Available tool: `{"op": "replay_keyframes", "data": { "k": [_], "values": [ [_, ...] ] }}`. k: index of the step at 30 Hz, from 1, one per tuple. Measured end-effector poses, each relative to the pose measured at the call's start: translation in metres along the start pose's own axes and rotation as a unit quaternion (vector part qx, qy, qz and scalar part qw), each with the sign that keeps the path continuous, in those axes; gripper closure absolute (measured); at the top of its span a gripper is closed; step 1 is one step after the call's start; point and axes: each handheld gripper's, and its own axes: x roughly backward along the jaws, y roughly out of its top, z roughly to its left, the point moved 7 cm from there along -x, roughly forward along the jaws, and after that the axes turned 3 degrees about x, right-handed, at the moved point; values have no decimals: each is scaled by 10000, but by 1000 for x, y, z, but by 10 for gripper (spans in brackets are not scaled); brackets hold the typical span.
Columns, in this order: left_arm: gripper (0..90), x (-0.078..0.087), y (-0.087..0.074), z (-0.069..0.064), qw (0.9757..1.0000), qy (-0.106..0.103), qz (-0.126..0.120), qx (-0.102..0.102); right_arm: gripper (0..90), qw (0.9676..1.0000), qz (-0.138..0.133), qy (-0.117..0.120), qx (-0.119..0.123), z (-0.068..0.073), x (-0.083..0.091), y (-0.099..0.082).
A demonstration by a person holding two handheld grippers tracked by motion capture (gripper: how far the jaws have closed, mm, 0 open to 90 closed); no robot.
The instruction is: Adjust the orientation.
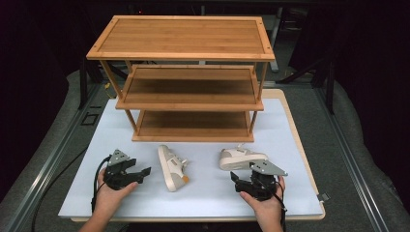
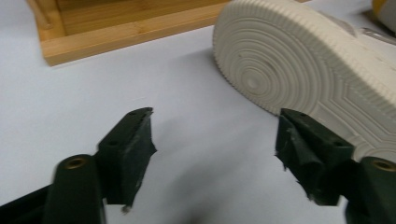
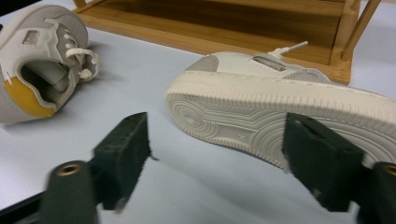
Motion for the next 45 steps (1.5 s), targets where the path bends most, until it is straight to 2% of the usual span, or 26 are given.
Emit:
{"op": "replay_keyframes", "data": {
  "k": [4, 5, 6, 7, 10, 16, 20, 22, 24, 27, 31, 35, 36, 39, 45],
  "values": [
    [388, 2, 1, -2, 9999, -58, -64, -51, 356, 9998, 7, -71, 161, 0, 2, -2],
    [405, 4, 2, -2, 9999, -16, -121, -80, 385, 9998, -25, -56, 195, 0, 2, -1],
    [412, 4, 2, -2, 9999, -16, -121, -80, 385, 9998, -25, -56, 195, 0, 2, -1],
    [417, 5, 3, -3, 9998, -17, -170, -44, 465, 9998, -80, 76, 165, 0, 2, 0],
    [434, 4, 2, -3, 9999, -15, -89, -93, 483, 9996, -141, 61, 234, 2, 0, -1],
    [437, 3, 1, -5, 9999, -107, -38, -109, 482, 9993, -163, 121, 302, 7, -4, -3],
    [440, 2, 4, -8, 9998, -215, 19, -9, 473, 9994, -165, 150, 256, 8, -4, -3],
    [444, 3, 9, -12, 9997, -250, -14, -54, 472, 9997, -126, 160, 155, 9, -3, -3],
    [444, 3, 10, -13, 9996, -259, -23, -54, 471, 9997, -108, 138, 162, 8, -3, -4],
    [442, 4, 14, -19, 9994, -304, -25, -158, 467, 9998, -103, 83, 167, 7, -2, -4],
    [427, 5, 19, -24, 9994, -314, -20, -115, 463, 9997, -157, 55, 191, 8, -2, -3],
    [390, 8, 27, -28, 9993, -351, -117, -7, 455, 9995, -213, 39, 215, 8, 0, -2],
    [390, 8, 31, -30, 9994, -306, -173, 63, 456, 9995, -228, 39, 197, 7, 0, -2],
    [390, 5, 35, -35, 9992, -350, -156, 59, 455, 9995, -250, 47, 168, 6, 1, -2],
    [289, 1, 41, -42, 9995, -260, -197, -4, 452, 9996, -287, -3, 72, 3, 6, -2]
  ]
}}
